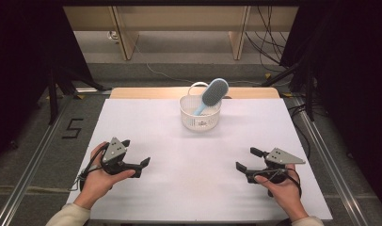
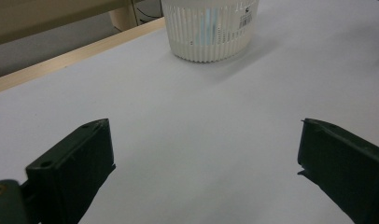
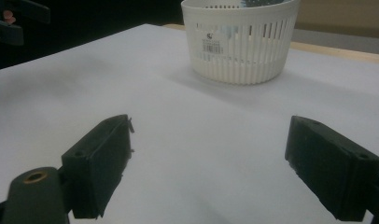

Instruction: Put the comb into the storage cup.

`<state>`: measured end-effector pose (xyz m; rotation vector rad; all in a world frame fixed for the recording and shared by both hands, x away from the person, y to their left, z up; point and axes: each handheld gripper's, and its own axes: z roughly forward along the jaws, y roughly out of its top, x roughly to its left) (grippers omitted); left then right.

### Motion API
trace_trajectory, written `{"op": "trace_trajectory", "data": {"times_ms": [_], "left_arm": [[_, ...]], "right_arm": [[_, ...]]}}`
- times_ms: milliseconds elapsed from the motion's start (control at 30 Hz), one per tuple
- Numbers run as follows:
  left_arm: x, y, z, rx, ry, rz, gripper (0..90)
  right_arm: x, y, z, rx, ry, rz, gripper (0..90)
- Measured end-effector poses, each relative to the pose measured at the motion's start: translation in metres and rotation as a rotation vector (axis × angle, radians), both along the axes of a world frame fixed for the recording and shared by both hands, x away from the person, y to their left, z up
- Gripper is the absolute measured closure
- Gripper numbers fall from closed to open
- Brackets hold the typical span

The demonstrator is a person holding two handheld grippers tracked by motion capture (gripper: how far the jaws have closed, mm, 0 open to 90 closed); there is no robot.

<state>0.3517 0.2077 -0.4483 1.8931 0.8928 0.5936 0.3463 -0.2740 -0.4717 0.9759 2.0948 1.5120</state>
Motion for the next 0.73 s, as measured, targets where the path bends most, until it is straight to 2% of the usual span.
{"op": "trace_trajectory", "data": {"times_ms": [733], "left_arm": [[-0.0030, -0.0032, -0.0095, 0.011, -0.001, -0.004, 3.1]], "right_arm": [[0.0004, 0.0000, -0.0003, -0.005, -0.001, 0.001, 15.2]]}}
